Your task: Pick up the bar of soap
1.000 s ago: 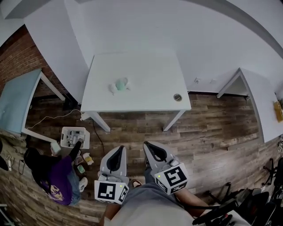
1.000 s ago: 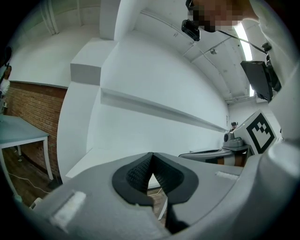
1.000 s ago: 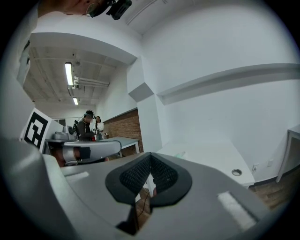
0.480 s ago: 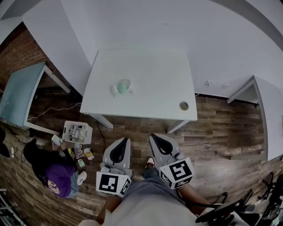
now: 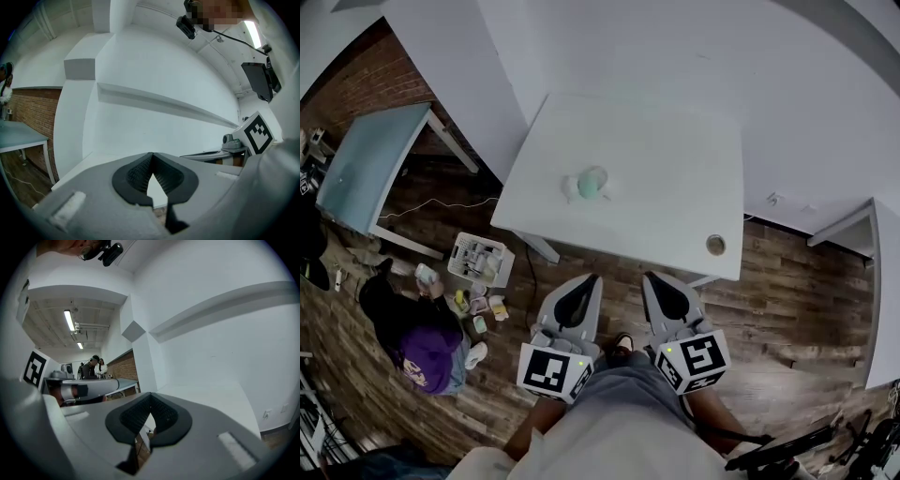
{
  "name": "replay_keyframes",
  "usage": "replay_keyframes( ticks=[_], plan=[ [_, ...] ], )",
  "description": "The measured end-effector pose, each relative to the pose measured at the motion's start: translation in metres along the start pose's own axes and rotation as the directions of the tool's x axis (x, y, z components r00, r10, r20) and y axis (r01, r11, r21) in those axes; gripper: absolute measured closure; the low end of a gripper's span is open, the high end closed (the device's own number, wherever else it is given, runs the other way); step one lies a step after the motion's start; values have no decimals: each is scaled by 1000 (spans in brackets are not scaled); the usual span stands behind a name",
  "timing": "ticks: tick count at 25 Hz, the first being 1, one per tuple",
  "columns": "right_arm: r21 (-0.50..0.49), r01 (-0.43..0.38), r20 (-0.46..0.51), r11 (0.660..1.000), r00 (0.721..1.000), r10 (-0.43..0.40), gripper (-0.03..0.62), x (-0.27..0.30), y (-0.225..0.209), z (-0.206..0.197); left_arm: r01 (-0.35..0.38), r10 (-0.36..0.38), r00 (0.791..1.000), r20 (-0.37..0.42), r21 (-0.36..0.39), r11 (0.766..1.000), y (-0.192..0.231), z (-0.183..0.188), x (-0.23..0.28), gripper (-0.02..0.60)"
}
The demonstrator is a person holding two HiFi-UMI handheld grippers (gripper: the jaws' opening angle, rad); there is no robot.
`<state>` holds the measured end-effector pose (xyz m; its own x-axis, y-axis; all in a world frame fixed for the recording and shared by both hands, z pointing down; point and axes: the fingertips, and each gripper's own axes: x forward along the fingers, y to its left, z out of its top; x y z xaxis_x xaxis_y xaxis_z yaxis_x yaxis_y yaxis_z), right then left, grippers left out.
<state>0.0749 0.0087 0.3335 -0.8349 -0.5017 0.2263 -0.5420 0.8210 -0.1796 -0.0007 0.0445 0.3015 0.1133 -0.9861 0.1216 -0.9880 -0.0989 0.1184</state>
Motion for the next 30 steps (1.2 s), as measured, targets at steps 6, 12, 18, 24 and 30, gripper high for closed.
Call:
replay_keyframes(
  ticks=[6, 12, 18, 24, 30],
  plan=[
    [4, -13, -16, 1000, 1000, 13, 592, 27, -5, 1, -19, 19, 1000, 5, -8, 1000, 23, 4, 17, 581],
    [1, -5, -29, 1000, 1000, 5, 592, 63, -23, 8, -18, 18, 1000, 0, -16, 1000, 52, 7, 51, 581],
    [8, 5, -45, 1000, 999, -5, 592, 108, -30, 17, 0, 0, 1000, -8, -15, 1000, 90, 16, 83, 581],
    [18, 14, -67, 1000, 998, -13, 592, 161, -31, 25, 11, -11, 999, -33, -16, 1000, 141, 21, 112, 581],
    [29, 52, -92, 998, 994, -50, 592, 208, -31, 22, 48, -49, 996, -68, -16, 999, 189, 5, 138, 581]
  ],
)
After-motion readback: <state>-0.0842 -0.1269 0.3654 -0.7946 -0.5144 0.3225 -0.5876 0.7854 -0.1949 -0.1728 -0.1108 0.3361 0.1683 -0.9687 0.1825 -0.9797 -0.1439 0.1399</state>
